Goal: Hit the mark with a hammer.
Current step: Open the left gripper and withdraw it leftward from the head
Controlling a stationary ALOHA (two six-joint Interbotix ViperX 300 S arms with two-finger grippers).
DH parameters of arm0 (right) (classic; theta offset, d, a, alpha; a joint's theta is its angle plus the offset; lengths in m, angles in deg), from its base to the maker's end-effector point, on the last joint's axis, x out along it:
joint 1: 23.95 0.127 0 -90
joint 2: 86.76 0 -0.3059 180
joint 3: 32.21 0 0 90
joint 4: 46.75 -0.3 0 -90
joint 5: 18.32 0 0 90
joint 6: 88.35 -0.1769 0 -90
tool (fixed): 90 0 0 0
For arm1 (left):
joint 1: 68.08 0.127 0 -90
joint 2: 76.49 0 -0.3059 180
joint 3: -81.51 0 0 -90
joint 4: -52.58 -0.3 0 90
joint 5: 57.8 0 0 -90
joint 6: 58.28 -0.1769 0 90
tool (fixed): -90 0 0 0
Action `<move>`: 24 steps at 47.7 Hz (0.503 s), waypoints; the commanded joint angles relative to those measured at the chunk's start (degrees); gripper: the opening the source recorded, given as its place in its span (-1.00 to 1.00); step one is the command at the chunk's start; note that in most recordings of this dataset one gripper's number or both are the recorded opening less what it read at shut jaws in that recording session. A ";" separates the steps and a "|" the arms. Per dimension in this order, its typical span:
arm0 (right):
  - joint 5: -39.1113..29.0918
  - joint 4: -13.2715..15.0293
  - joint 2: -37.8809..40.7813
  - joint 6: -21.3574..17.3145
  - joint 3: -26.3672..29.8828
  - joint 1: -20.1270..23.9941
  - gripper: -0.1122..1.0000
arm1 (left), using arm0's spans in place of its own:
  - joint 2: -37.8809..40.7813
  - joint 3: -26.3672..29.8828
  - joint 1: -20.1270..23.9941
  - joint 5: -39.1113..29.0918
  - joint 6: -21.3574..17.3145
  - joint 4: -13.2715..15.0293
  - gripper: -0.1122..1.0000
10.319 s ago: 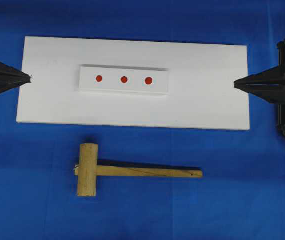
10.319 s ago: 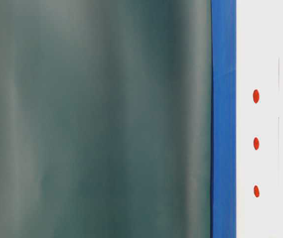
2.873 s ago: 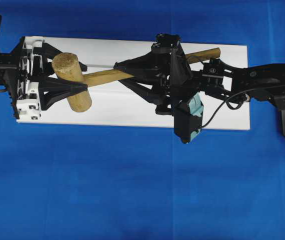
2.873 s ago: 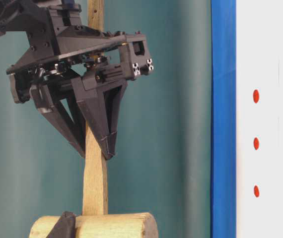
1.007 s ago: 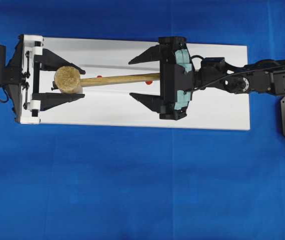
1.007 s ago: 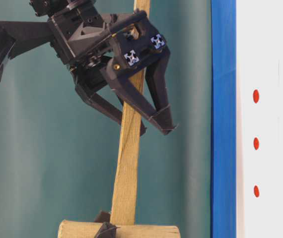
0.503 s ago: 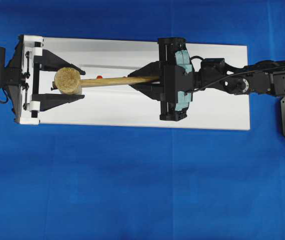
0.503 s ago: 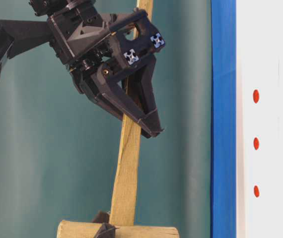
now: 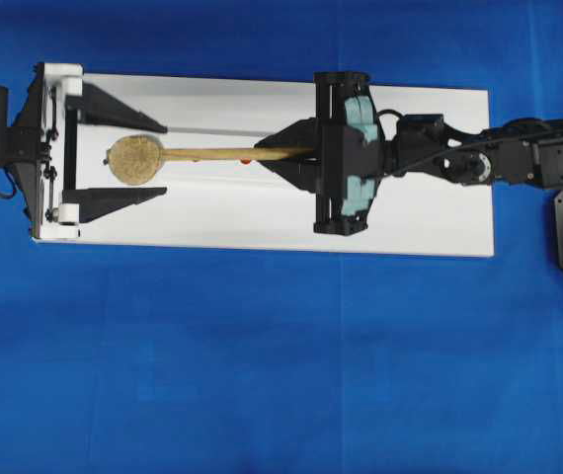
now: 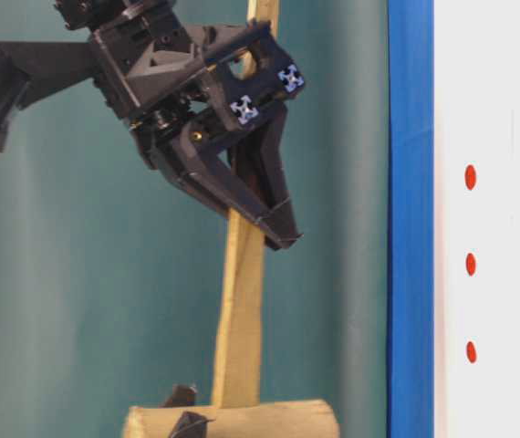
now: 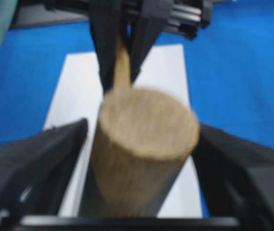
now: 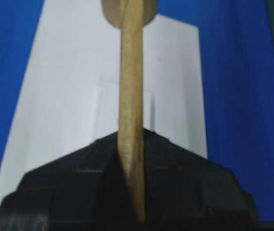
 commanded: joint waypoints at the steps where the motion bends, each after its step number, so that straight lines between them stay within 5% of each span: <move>1: 0.26 -0.44 -1.32 -0.18 1.23 0.09 -0.77 | -0.97 0.35 0.53 -0.53 -0.09 0.09 0.75; 15: 0.26 -2.55 -3.52 -0.18 -0.70 0.09 -0.76 | -7.47 -3.08 1.05 -2.37 0.09 0.09 0.72; 24: -1.05 -4.83 -5.62 -0.18 -3.16 0.09 -0.77 | -16.87 -6.68 1.05 -9.23 -0.53 0.09 0.72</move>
